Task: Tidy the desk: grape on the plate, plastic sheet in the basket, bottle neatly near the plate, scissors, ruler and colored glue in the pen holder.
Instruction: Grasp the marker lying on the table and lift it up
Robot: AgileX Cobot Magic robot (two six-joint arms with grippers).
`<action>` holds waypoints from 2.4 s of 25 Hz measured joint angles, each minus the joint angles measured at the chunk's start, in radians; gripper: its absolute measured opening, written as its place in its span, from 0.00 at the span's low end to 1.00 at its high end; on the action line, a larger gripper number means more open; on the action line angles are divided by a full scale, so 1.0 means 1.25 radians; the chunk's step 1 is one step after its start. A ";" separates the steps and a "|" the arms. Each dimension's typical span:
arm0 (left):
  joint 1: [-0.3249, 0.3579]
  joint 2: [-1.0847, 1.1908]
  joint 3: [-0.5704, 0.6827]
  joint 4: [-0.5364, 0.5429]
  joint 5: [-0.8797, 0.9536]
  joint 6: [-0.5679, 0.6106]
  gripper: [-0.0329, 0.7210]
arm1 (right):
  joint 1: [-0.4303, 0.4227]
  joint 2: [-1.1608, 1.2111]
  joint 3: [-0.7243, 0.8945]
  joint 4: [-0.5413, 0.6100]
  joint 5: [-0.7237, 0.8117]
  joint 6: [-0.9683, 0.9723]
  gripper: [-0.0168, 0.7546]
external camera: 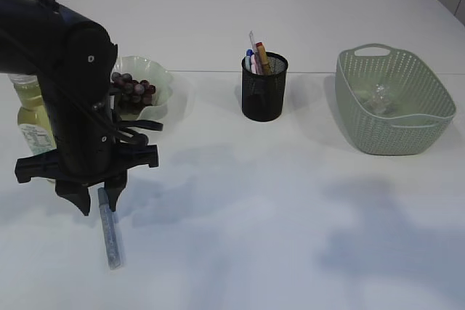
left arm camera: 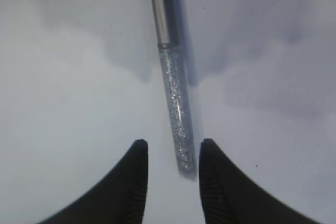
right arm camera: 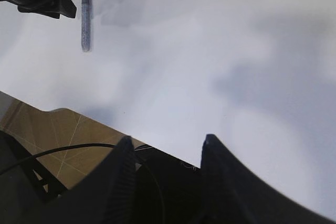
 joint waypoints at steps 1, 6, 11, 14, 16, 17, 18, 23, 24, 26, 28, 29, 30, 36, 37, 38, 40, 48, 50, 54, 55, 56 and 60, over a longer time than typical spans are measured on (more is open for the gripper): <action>0.001 0.000 0.000 0.000 0.000 -0.001 0.37 | 0.000 0.000 0.000 0.000 0.000 0.000 0.47; 0.003 0.000 0.034 -0.005 -0.016 -0.018 0.37 | 0.000 0.000 0.000 0.000 0.000 0.001 0.47; 0.003 0.000 0.077 -0.021 -0.060 -0.022 0.37 | 0.000 0.000 0.000 0.000 0.000 0.001 0.47; 0.003 0.000 0.077 -0.032 -0.094 -0.022 0.37 | 0.000 0.000 0.000 -0.001 0.000 0.002 0.47; 0.003 0.000 0.077 -0.037 -0.109 -0.022 0.37 | 0.000 0.000 0.000 -0.001 0.002 0.002 0.47; 0.003 0.000 0.077 -0.037 -0.116 -0.022 0.37 | 0.000 0.000 0.000 -0.001 0.002 0.002 0.47; 0.003 0.000 0.077 -0.037 -0.120 -0.022 0.37 | 0.000 0.000 0.000 -0.001 0.002 0.002 0.47; 0.003 0.000 0.077 -0.037 -0.123 -0.022 0.37 | 0.000 0.000 0.000 -0.001 0.002 0.002 0.47; 0.003 0.000 0.077 -0.037 -0.123 -0.022 0.37 | 0.000 0.000 0.000 -0.001 0.002 0.002 0.47; 0.003 0.000 0.077 -0.039 -0.123 -0.022 0.37 | 0.000 0.000 0.000 -0.001 0.002 0.003 0.47; 0.003 0.000 0.077 -0.041 -0.123 -0.022 0.37 | 0.000 0.000 0.000 -0.001 0.002 0.003 0.47; 0.003 0.000 0.079 -0.042 -0.123 -0.022 0.37 | 0.000 0.000 0.000 -0.001 0.002 0.003 0.47; 0.003 0.000 0.083 -0.042 -0.123 -0.022 0.36 | 0.000 0.000 0.000 -0.001 0.002 0.003 0.47; 0.005 0.000 0.127 -0.045 -0.146 -0.022 0.34 | 0.000 0.000 0.000 -0.001 0.002 0.003 0.47; 0.006 0.000 0.133 -0.045 -0.154 -0.022 0.34 | 0.000 0.000 0.000 -0.001 0.002 0.003 0.47; 0.006 0.000 0.133 -0.046 -0.162 -0.022 0.34 | 0.000 0.000 0.000 -0.001 0.002 0.003 0.47; 0.006 0.000 0.134 -0.046 -0.178 -0.022 0.34 | 0.000 0.000 0.000 -0.001 0.002 0.003 0.47; 0.006 0.000 0.134 -0.061 -0.194 -0.022 0.34 | 0.000 0.000 0.000 -0.001 0.002 0.003 0.47; 0.006 0.000 0.134 -0.061 -0.197 -0.022 0.34 | 0.000 0.000 0.000 -0.001 0.002 0.003 0.47; 0.006 0.000 0.134 -0.053 -0.199 -0.022 0.34 | 0.000 0.000 0.000 -0.001 0.002 0.003 0.47; 0.006 0.000 0.134 -0.045 -0.198 -0.022 0.34 | 0.000 0.000 0.000 -0.001 0.002 0.003 0.47; 0.006 0.000 0.134 -0.037 -0.192 -0.022 0.34 | 0.000 0.000 0.000 -0.001 0.002 0.003 0.47; 0.006 0.000 0.134 -0.024 -0.181 -0.022 0.34 | 0.000 0.000 0.000 -0.008 0.002 0.003 0.47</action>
